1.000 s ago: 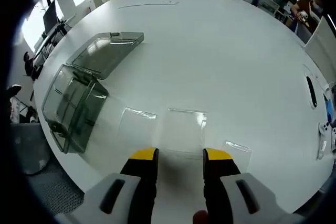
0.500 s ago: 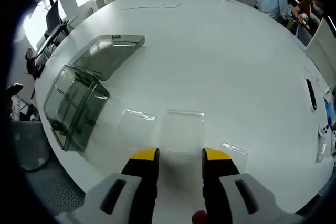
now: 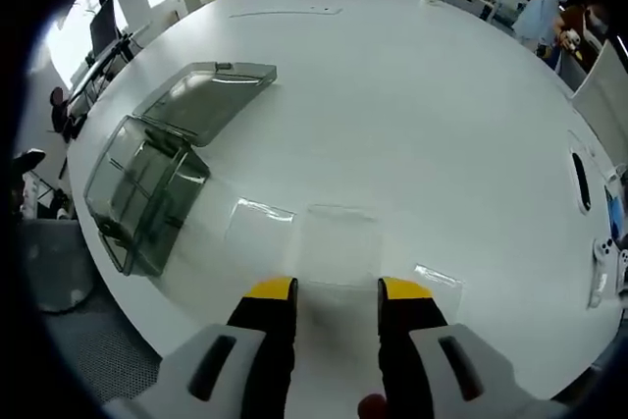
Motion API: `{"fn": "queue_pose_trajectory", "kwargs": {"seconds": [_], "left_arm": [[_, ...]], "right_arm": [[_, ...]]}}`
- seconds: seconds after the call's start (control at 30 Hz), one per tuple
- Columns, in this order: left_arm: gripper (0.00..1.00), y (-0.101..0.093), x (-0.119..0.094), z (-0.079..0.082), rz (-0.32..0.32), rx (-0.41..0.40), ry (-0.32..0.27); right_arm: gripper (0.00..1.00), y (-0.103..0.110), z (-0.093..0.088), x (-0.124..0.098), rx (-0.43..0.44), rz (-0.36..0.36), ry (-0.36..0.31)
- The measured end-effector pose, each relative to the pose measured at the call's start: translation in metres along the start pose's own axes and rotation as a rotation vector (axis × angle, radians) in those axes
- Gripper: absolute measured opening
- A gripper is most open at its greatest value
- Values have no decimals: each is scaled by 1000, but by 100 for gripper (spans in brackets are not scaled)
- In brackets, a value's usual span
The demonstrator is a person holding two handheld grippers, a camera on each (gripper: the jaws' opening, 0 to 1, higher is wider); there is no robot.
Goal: Insert the divider into the dual guide fixture by aligning both edges with the guide slots and pushing it downward to the bottom, including one-sided entry, uneven engagement, binding, and posture correction.
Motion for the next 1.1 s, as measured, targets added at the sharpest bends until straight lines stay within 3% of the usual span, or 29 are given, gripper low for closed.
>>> {"fn": "queue_pose_trajectory", "kwargs": {"seconds": [0.37,0.97,1.1], "left_arm": [[75,-4,2,2,-20,6,-4],[74,-19,7,4,-84,36,1],[68,-24,8,3,-117,42,7]], "right_arm": [[28,-3,5,-12,-4,11,-40],[28,27,10,-55,-24,69,-135],[28,34,11,-66,-26,82,-157]]}}
Point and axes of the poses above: the point that each gripper's makers call its tool centre point, and the gripper's own axes: x roughly forward along the fingers, y roughly to its left, z roughly out of its top, the point moved 4 cm from there along -x, roughly backward along the fingers, and after that the axes turned 13 degrees about -z, right-handed, at the moved point
